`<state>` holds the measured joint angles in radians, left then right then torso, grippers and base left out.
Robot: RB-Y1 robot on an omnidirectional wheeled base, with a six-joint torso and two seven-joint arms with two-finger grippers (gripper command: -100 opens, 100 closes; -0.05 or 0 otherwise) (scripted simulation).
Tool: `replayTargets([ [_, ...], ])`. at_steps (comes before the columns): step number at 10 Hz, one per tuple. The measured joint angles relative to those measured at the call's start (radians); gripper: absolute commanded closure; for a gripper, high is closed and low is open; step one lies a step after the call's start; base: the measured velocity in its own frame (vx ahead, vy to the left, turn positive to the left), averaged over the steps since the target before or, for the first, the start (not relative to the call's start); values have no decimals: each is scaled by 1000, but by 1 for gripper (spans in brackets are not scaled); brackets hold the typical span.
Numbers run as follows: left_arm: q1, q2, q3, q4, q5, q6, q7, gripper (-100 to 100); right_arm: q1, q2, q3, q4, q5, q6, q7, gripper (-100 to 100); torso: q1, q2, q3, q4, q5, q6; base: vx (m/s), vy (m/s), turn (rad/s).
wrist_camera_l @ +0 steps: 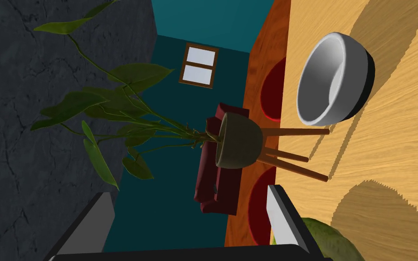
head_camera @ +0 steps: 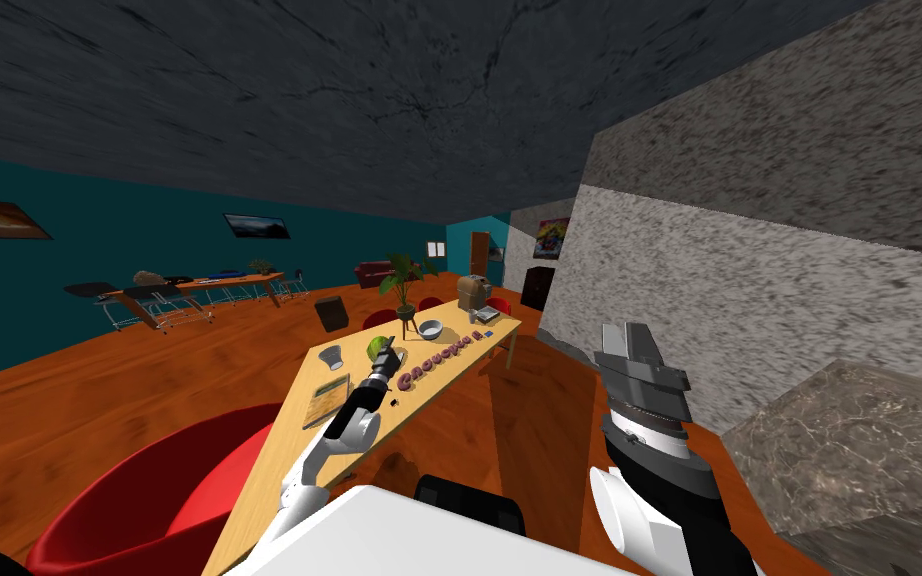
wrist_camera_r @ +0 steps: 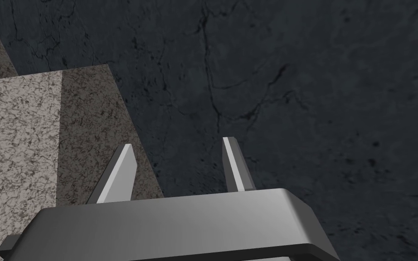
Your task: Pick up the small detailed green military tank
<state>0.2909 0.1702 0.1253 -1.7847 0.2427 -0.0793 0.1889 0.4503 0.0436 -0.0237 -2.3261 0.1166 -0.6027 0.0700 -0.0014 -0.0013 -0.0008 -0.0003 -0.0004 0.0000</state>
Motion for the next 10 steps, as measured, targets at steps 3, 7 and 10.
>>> replayTargets([
  [3,-33,3,17,70,21,62,38,-100,0,0,0,0,0,0,0,0,1,0,0,0,0,0,17,-17,19],
  [7,-62,5,43,123,51,174,90,-100,0,0,0,0,0,0,0,0,1,0,0,0,0,0,14,-15,13],
  [10,-110,18,59,213,77,244,132,-100,0,0,0,0,0,0,0,0,1,0,0,0,0,0,12,-5,8],
])
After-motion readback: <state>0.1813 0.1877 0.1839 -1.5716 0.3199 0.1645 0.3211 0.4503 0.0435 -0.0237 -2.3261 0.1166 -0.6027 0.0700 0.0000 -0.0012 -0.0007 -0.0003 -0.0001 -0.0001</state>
